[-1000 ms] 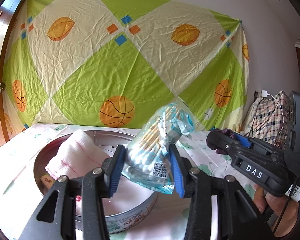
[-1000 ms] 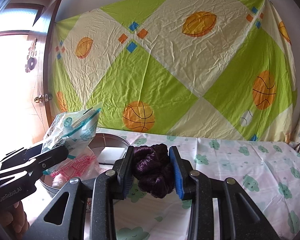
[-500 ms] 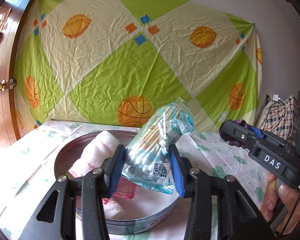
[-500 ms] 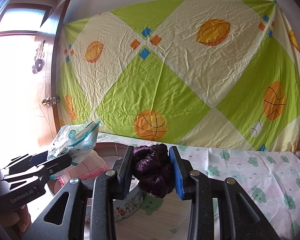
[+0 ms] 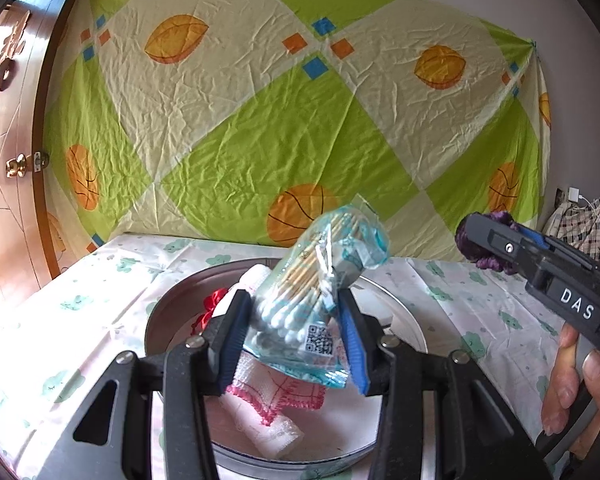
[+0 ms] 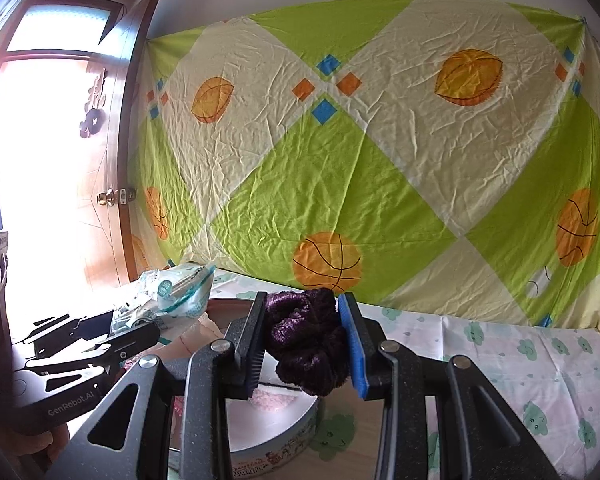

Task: Organize soft objects
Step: 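Open left tool to drop swab bag into tin while right tool drops scrunchie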

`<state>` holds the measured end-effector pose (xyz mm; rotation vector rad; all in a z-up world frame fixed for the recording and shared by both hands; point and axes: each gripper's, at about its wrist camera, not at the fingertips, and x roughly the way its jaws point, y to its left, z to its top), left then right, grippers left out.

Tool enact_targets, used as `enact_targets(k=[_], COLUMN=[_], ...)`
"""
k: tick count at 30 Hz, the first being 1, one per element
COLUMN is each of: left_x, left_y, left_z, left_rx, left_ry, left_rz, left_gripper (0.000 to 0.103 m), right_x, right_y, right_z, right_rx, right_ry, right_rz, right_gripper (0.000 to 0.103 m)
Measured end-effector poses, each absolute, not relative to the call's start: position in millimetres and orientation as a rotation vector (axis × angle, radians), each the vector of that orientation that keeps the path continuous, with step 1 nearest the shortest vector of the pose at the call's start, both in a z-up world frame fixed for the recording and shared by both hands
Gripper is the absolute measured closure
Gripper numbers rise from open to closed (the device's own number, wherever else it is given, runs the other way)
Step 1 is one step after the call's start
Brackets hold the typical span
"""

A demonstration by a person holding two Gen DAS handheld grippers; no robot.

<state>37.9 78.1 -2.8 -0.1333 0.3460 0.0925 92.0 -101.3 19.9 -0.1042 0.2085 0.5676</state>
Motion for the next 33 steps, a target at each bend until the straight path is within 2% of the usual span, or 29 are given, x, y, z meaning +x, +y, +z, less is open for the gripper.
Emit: enact_targets(k=[9,15,24,27,29,31,33], left_x=[64.1,92.9,108.7,110.2,107.3,103.3,99.3], left_y=[92.3,107.9,117.7,119.5,119.9,118.9,117.7], left_z=[-13.4,-32.6,-40.0,-41.1,-40.4,-40.5,-40.9], left_rx=[-0.127,-0.135,-0.124,-0.122,-0.123,-0.121,-0.120], left_ry=[0.432,0.540,0.611,0.615,0.606,0.600,0.597], left_rz=[0.123,0.156,0.207,0.209,0.216,0.208,0.203], left_gripper=[0.060,0.060,0.059,0.048,0.037,0.033,0.030], right_x=[117.4,140.8,165.1,164.7,161.2,156.8,153.1], right_y=[-71.7,-41.4,-21.0,-17.6,-17.3,-19.4,-22.4], right_z=[12.9,-6.4,-32.3,-37.3,-39.2,-39.0,-38.0], right_rx=[-0.125,-0.184,-0.201,-0.211,-0.219,-0.216,-0.214], right_ry=[0.267,0.349,0.484,0.508,0.505,0.495,0.486], right_rz=[0.585,0.588,0.597,0.619,0.618,0.623,0.619], right_gripper=[0.066,0.066,0.064,0.059,0.048,0.042,0.041])
